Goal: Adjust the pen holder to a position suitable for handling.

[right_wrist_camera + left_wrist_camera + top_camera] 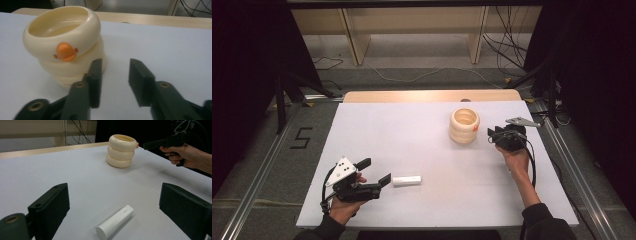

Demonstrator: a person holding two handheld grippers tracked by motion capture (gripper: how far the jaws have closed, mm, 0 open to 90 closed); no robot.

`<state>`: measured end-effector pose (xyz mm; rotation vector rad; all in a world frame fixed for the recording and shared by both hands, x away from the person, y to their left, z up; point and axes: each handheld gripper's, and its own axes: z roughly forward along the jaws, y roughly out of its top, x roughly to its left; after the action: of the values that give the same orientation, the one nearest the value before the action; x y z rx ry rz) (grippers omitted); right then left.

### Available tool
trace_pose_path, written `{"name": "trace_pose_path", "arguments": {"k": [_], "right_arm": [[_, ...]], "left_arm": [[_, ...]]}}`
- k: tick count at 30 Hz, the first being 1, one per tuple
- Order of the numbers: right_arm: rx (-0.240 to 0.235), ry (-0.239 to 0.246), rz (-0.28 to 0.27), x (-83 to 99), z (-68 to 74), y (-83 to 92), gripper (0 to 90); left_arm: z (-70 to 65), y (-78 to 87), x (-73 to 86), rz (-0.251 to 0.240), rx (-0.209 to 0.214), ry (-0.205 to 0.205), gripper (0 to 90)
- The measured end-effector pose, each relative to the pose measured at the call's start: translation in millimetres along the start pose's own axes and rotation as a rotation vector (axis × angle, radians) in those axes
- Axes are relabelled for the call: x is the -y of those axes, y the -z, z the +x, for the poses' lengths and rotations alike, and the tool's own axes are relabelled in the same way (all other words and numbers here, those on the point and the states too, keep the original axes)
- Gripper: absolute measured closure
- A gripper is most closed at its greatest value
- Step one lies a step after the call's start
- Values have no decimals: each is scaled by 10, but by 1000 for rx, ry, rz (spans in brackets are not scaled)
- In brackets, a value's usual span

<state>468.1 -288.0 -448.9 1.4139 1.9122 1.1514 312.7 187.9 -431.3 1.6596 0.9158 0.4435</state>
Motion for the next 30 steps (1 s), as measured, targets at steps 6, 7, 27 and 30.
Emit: {"name": "trace_pose_path", "arguments": {"k": [6, 7, 27, 30], "right_arm": [[0, 7, 3, -57, -14, -165, 896], [-3, 0, 6, -68, -13, -182, 898], [-18, -53, 69, -103, -35, -541, 900], [-28, -49, 69, -118, 0, -563, 900]], "left_arm": [[0, 0, -1, 1, 1, 0, 87], [0, 0, -1, 1, 1, 0, 87], [10, 1, -2, 2, -6, 7, 87], [14, 1, -1, 2, -8, 8, 87]]}}
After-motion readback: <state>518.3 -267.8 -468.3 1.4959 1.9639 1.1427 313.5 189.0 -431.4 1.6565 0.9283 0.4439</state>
